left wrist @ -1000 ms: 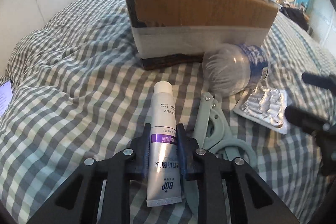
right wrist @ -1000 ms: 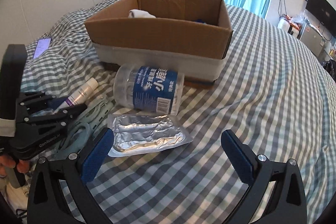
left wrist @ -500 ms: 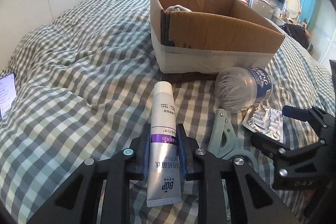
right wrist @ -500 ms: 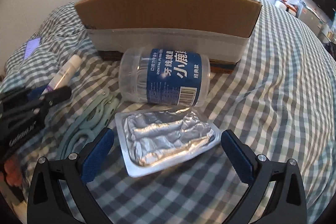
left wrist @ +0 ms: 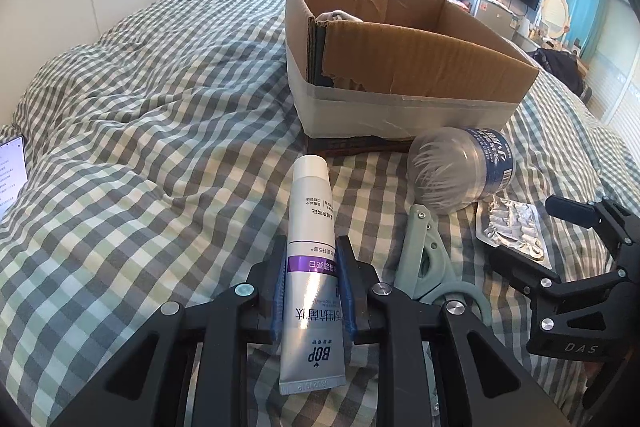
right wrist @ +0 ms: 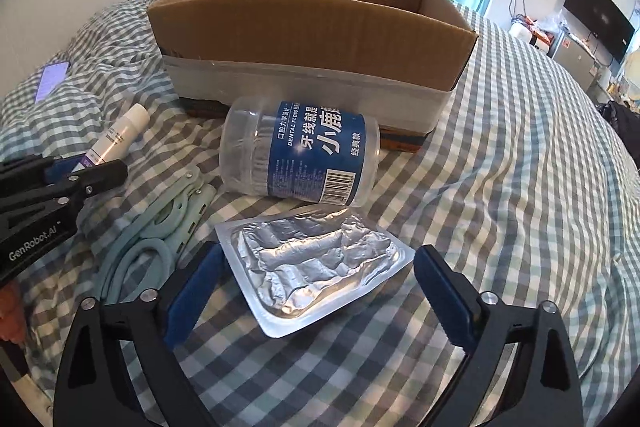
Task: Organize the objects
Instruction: 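Grasp the toothpaste tube with the left tool while the right tool grasps the teal blister pack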
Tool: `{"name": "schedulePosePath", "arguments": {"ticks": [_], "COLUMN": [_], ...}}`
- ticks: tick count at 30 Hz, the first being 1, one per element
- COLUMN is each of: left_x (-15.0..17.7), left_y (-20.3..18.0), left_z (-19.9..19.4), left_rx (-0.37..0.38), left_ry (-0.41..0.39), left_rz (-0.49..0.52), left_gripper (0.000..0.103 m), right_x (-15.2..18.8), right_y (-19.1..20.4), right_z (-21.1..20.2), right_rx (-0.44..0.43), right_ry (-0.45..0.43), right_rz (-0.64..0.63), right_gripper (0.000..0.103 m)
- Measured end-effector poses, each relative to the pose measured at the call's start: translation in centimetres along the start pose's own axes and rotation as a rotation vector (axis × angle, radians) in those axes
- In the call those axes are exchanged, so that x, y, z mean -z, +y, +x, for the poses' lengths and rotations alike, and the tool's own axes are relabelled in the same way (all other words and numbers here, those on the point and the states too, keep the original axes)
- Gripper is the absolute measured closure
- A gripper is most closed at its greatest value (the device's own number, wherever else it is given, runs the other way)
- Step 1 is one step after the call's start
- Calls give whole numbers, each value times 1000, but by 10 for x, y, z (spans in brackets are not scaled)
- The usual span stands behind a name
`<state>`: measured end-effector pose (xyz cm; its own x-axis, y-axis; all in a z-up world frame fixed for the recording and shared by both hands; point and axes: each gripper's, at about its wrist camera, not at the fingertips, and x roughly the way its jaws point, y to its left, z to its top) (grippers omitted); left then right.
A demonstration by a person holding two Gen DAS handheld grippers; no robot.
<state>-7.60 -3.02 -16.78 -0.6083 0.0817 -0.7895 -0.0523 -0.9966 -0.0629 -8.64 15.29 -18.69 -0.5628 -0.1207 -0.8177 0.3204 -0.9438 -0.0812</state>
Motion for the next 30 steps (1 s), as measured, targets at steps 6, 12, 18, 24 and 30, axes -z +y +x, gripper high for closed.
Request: {"name": "schedulePosePath", "arguments": {"ticks": [6,12,18,24,30], "left_x": [0,-2,-2,-3,-11], "left_y": [1,4,4,1,-4], "left_z": [1,5,7,-2,-27], "left_rx": [3,10,2,10,36], "left_ry": [11,26,38,29,-21], "left_rz": [-13,-28,-39,-31,-32], "left_gripper": [80,80,80,80,80], "right_x": [-4,-21,-22,-35,-42], "right_y": [5,12,28,7,-9], "right_z": [-5,-3,-16,-40,-76], "right_rx": [7,-35,-19,-64,-83], "right_ry": [-27,-46,-91,-128,-190], "right_rz": [-78,-114,-224,-126,-49], "right_gripper": [34,56,88,93,99]}}
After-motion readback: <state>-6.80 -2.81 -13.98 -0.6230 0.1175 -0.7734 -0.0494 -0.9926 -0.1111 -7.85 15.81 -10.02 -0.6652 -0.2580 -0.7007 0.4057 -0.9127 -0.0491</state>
